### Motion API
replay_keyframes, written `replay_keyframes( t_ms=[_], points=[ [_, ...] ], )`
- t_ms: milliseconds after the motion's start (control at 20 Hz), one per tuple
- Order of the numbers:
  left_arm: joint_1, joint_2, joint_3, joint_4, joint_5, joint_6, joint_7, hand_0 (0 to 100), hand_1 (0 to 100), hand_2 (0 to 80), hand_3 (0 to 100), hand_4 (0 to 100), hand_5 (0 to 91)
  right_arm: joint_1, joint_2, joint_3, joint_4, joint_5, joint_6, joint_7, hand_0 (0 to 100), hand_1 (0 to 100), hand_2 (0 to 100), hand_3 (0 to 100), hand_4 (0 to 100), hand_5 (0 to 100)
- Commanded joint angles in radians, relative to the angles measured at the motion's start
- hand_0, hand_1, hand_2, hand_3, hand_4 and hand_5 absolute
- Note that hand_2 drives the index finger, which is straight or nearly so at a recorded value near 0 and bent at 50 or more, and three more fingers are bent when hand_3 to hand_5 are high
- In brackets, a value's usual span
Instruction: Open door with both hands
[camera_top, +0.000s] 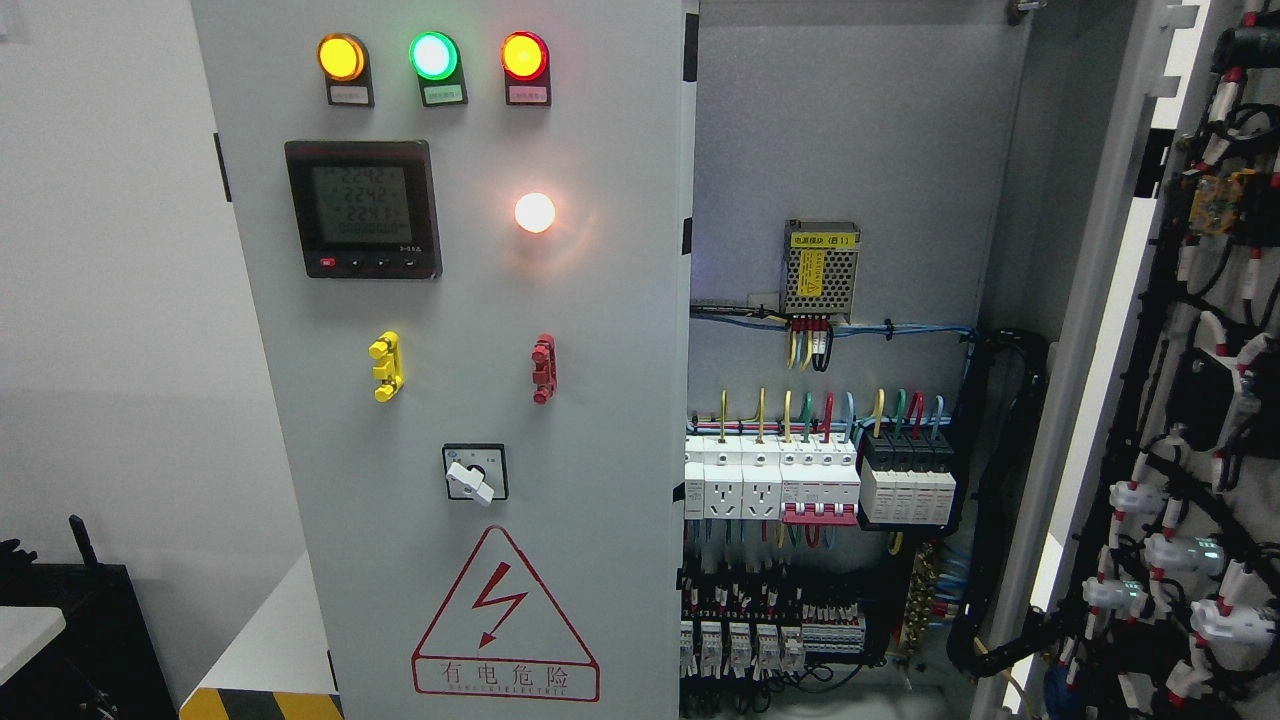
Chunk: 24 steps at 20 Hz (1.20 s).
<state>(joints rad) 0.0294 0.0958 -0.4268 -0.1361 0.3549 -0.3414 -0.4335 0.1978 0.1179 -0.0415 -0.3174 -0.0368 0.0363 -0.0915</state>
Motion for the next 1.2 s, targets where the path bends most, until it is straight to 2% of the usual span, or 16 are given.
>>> replay_keyframes(
  t_ms=[0,100,250,351,501,601,751,851,1002,1152],
  points=[
    [0.003,-0.088,0.268,0.273,-0.246,0.007,0.001,12,39,0.0,0,0,0.0,0.032,-0.007,0.107,-0.196,0.002,-0.001,-0.002,5,0,0,0,0,0],
    [0.003,-0.09,0.328,0.285,-0.301,0.007,0.001,12,39,0.0,0,0,0.0,0.049,-0.015,0.138,-0.239,0.003,-0.003,-0.004,5,0,0,0,0,0],
    [0.003,-0.09,0.405,0.288,-0.362,0.007,0.002,12,39,0.0,0,0,0.0,0.058,-0.024,0.149,-0.298,0.003,-0.003,-0.002,5,0,0,0,0,0],
    [0.003,-0.09,0.447,0.288,-0.413,0.007,0.002,12,39,0.0,0,0,0.0,0.057,-0.053,0.17,-0.316,0.003,-0.007,0.0,5,0,0,0,0,0],
    [0.003,-0.094,0.496,0.289,-0.465,0.007,0.004,12,39,0.0,0,0,0.0,0.058,-0.112,0.254,-0.382,0.003,-0.042,0.0,5,0,0,0,0,0],
    [0.003,-0.099,0.513,0.288,-0.482,0.008,0.028,12,39,0.0,0,0,0.0,0.068,-0.138,0.288,-0.416,0.002,-0.07,0.0,5,0,0,0,0,0],
    [0.003,-0.122,0.514,0.288,-0.505,0.008,0.084,12,39,0.0,0,0,0.0,0.069,-0.145,0.296,-0.437,0.003,-0.09,0.001,5,0,0,0,0,0],
    [0.001,-0.13,0.514,0.283,-0.505,0.01,0.105,12,39,0.0,0,0,0.0,0.072,-0.15,0.322,-0.465,0.003,-0.098,0.001,5,0,0,0,0,0],
    [0.001,-0.136,0.516,0.271,-0.501,0.016,0.117,12,39,0.0,0,0,0.0,0.089,-0.187,0.371,-0.523,0.003,-0.098,0.001,5,0,0,0,0,0],
    [-0.002,-0.139,0.516,0.241,-0.49,0.019,0.121,12,39,0.0,0,0,0.0,0.129,-0.204,0.399,-0.635,0.018,-0.098,0.0,5,0,0,0,0,0]
  ],
)
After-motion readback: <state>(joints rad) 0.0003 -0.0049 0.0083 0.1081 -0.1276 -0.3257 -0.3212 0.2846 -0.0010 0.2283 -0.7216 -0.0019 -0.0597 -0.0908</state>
